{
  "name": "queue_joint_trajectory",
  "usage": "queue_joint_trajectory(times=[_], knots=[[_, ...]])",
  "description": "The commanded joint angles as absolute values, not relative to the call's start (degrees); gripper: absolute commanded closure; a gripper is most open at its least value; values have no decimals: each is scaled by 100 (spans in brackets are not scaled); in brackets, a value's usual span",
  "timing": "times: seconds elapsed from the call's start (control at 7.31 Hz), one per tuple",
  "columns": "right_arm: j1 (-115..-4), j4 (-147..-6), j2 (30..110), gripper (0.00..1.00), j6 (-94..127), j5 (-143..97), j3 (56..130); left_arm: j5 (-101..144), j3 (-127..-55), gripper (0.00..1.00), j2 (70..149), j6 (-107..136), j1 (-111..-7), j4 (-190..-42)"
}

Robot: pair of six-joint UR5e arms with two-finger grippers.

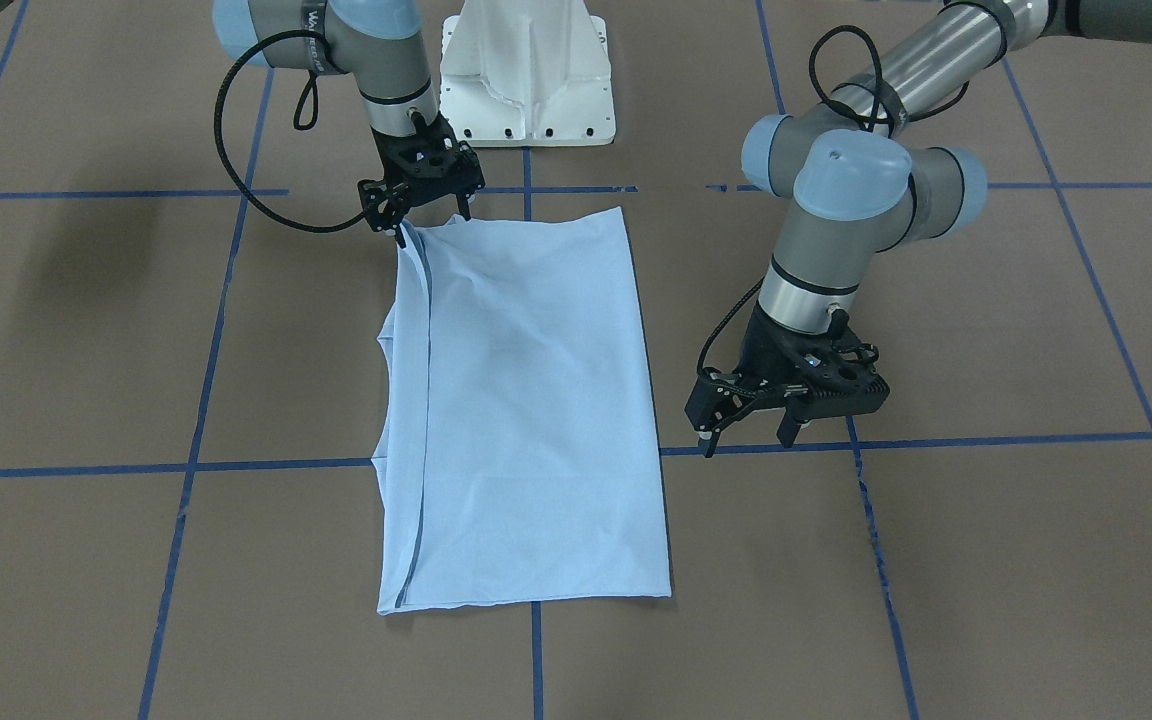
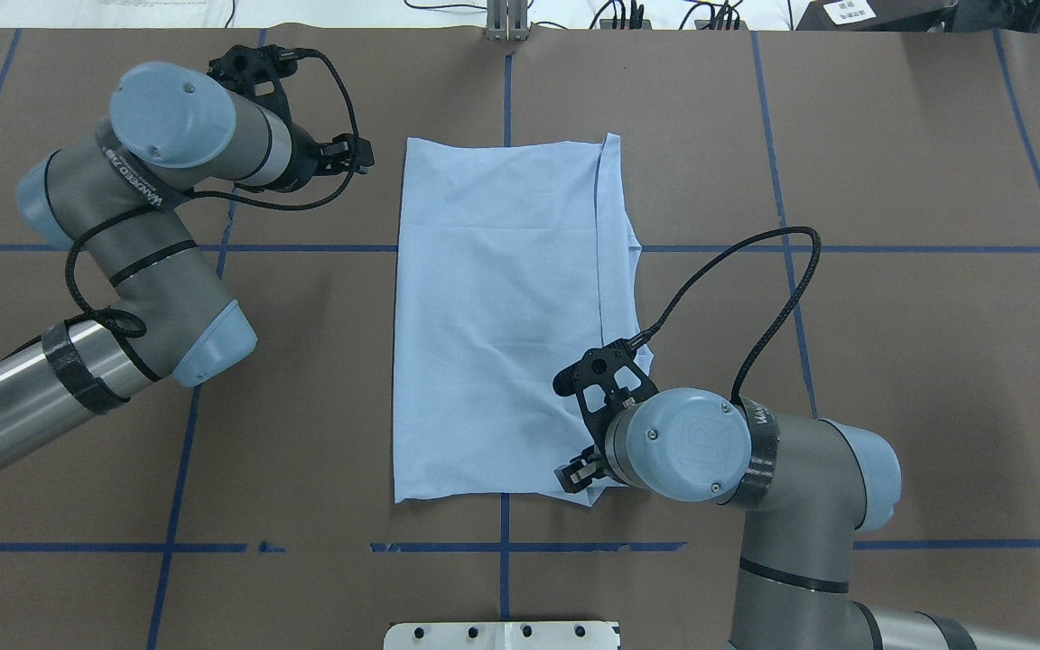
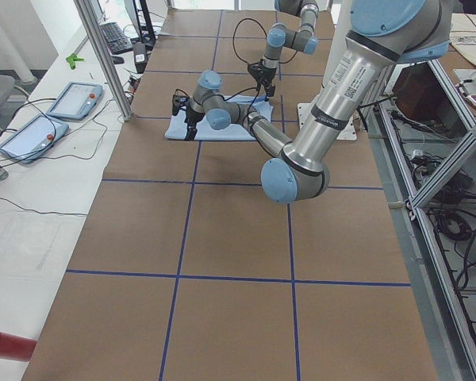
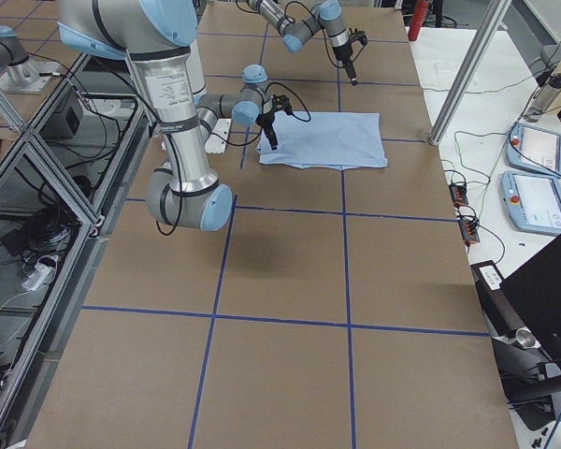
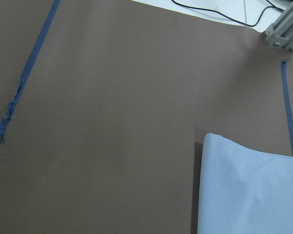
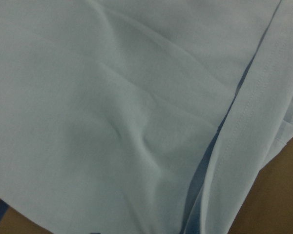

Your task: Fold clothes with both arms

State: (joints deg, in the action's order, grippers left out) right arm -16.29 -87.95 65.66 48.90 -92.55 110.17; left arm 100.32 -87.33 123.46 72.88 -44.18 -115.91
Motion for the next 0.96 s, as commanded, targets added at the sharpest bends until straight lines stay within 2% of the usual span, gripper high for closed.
queue_joint_trajectory(times=[0.0, 0.14, 0.41, 0.68, 0.82], knots=[[-1556, -9017, 6592, 27, 4650, -9220, 11013, 10028, -8719, 0, 12314, 7295, -4351, -11628], [-1521, -9096, 6592, 35, 4649, -9194, 11013, 10028, -8719, 0, 12313, 7295, -4351, -11628], [-1477, -9105, 6644, 58, 4649, -9167, 11013, 10028, -8710, 0, 12322, 7304, -4342, -11637], [-1459, -9105, 6662, 68, 4649, -9141, 11004, 10028, -8710, 0, 12313, 7312, -4342, -11645], [-1468, -9105, 6662, 68, 4649, -9141, 11004, 10028, -8710, 0, 12322, 7313, -4342, -11646]])
